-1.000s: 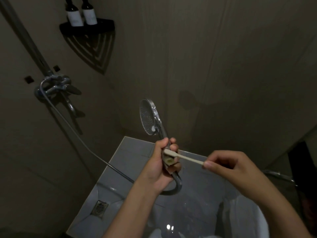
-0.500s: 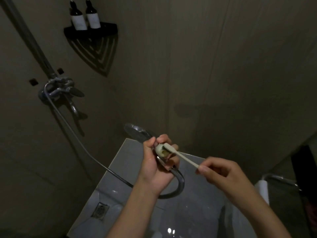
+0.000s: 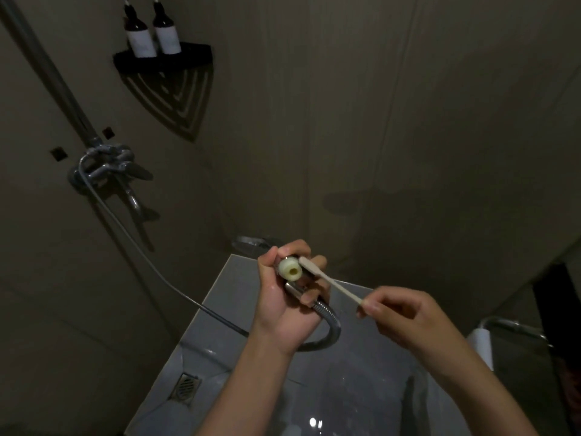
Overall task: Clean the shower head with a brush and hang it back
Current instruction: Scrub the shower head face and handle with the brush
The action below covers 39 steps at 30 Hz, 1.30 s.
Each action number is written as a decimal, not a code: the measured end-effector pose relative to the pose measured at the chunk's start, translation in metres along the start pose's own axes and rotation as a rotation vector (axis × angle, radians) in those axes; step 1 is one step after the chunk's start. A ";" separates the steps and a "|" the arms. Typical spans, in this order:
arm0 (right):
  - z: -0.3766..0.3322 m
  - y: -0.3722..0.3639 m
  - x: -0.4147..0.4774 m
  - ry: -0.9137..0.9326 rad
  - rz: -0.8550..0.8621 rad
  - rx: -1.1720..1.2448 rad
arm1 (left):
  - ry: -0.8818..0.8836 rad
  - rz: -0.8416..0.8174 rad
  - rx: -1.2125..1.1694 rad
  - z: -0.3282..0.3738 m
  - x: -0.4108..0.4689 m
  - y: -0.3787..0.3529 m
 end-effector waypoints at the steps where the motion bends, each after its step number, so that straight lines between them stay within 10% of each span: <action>1: -0.002 -0.002 0.001 0.038 0.017 -0.024 | 0.011 0.002 -0.023 -0.001 0.001 -0.001; 20: -0.014 0.021 -0.007 0.504 0.375 -0.718 | -0.027 0.279 0.042 -0.015 0.006 -0.010; 39: -0.019 0.023 -0.005 0.349 0.274 -0.310 | 0.003 0.398 0.090 -0.018 0.004 -0.018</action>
Point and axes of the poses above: each hand's wrist, its own x-axis towards the middle knuckle, its own y-axis out of the back of the hand, z = x × y, the point moved 2 cm from there along x, towards the middle knuckle, and after that the axes turned 1 degree about y, right-handed, at the moved point
